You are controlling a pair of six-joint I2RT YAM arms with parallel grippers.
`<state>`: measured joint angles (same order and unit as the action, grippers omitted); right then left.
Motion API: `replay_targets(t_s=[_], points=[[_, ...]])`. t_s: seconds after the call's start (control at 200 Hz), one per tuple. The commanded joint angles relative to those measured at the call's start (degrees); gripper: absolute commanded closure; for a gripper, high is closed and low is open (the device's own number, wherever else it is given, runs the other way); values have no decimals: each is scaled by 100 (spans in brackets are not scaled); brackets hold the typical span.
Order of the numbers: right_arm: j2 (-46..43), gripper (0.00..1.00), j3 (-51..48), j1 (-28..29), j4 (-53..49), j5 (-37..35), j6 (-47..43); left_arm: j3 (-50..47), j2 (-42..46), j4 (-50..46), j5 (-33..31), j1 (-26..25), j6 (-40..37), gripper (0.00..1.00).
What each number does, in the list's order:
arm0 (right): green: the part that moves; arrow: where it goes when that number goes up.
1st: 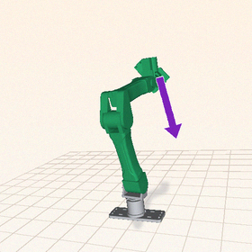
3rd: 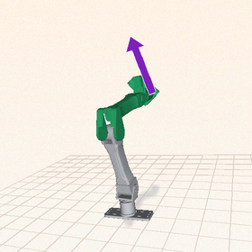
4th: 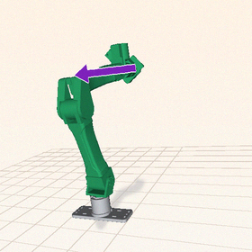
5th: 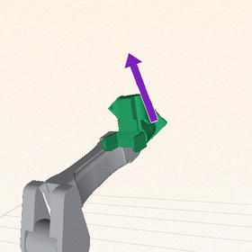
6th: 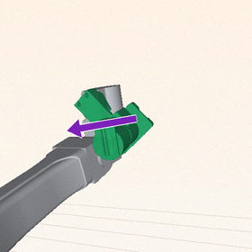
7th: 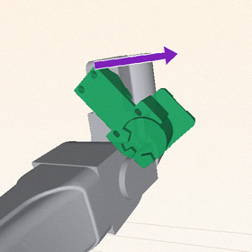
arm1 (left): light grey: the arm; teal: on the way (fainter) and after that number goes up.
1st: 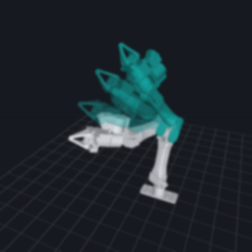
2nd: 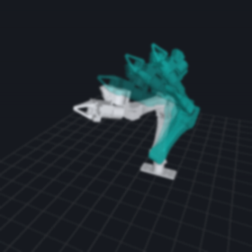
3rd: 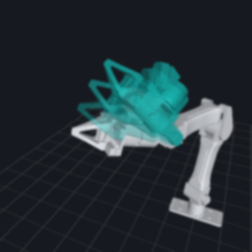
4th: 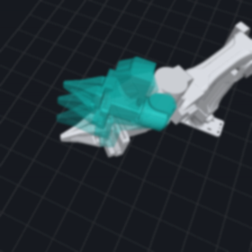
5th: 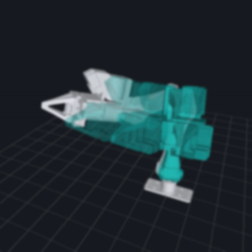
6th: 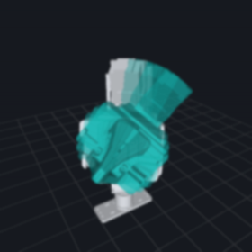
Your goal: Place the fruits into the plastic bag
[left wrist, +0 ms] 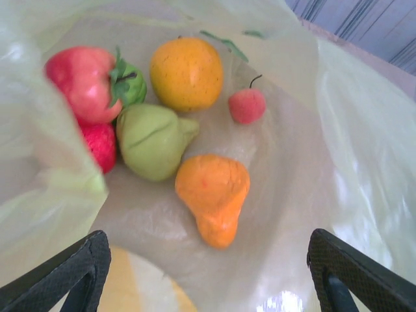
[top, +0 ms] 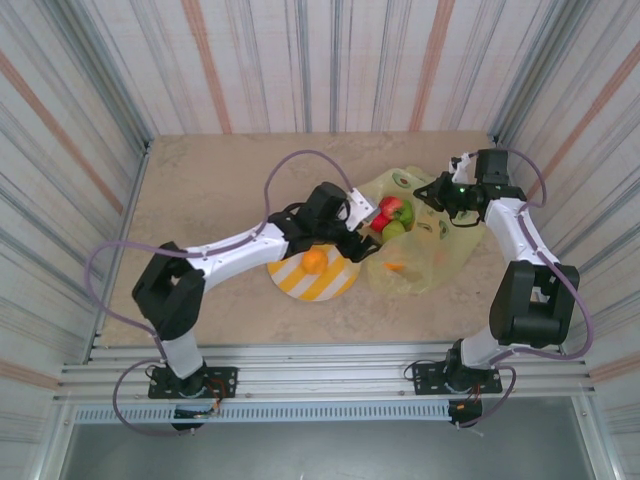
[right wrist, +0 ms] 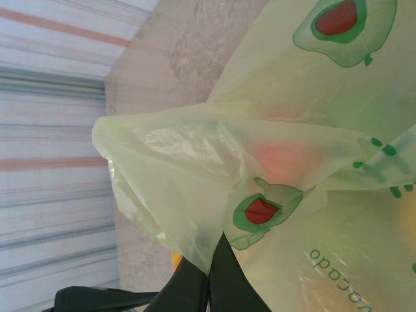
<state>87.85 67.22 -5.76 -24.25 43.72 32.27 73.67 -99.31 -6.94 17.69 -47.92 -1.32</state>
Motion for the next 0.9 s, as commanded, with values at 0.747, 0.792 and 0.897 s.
replay_targets(t_s=[0.747,0.792,0.897], points=[[102,100,-117,-17,25,75,-134,-856,30,-1231,-2585,195,1116,2],[114,100,-106,-6,34,81,-129,-830,-53,-1261,-2625,195,1108,2],[159,100,-94,7,50,92,-120,-769,-233,-1305,-2612,195,1112,4]])
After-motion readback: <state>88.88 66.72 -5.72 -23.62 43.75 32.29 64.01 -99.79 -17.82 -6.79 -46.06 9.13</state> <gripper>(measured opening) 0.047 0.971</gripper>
